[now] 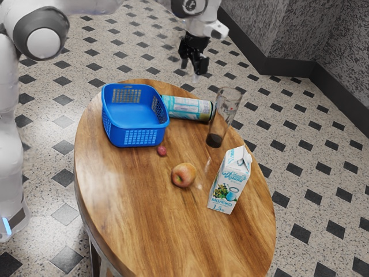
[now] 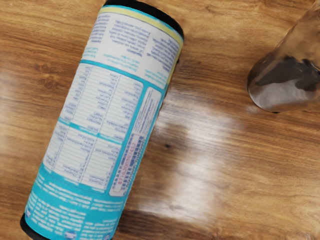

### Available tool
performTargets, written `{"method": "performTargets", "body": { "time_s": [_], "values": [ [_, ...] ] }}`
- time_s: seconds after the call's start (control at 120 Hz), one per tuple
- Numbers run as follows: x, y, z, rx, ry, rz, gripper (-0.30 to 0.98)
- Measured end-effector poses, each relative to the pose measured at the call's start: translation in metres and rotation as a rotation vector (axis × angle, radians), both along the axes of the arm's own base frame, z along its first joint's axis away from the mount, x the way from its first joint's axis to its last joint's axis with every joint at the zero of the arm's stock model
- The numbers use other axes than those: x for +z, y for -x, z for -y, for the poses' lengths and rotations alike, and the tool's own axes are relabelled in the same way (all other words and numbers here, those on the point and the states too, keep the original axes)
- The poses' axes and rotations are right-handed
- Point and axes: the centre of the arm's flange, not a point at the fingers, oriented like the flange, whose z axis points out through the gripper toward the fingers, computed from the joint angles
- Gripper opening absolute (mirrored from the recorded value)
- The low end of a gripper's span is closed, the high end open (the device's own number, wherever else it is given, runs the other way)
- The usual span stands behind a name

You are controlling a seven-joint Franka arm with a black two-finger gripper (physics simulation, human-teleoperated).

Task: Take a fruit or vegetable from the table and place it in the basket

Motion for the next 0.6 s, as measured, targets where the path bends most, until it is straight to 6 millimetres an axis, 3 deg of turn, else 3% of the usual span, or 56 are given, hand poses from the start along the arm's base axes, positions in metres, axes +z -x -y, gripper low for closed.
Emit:
{"method": "performTargets", "body": {
  "time_s": [0.042, 0.092, 0.125, 0.158, 0.208, 0.325, 0.392, 0.458, 0.6],
  "values": [
    [-0.002, -0.028, 0.115, -0.207, 0.000, -0.001, 0.67],
    [-0.008, -0.033, 0.237, -0.423, 0.000, -0.009, 0.67],
    [-0.010, -0.026, 0.290, -0.517, -0.001, -0.012, 0.66],
    [-0.011, -0.022, 0.314, -0.561, -0.002, -0.013, 0.66],
    [-0.011, -0.024, 0.305, -0.550, -0.003, -0.013, 0.66],
    [-0.011, -0.036, 0.206, -0.386, -0.004, -0.014, 0.66],
    [-0.012, -0.036, 0.174, -0.335, -0.003, -0.016, 0.67],
    [-0.013, -0.036, 0.175, -0.339, -0.003, -0.019, 0.67],
    [-0.014, -0.035, 0.208, -0.401, -0.002, -0.027, 0.67]
  ]
}}
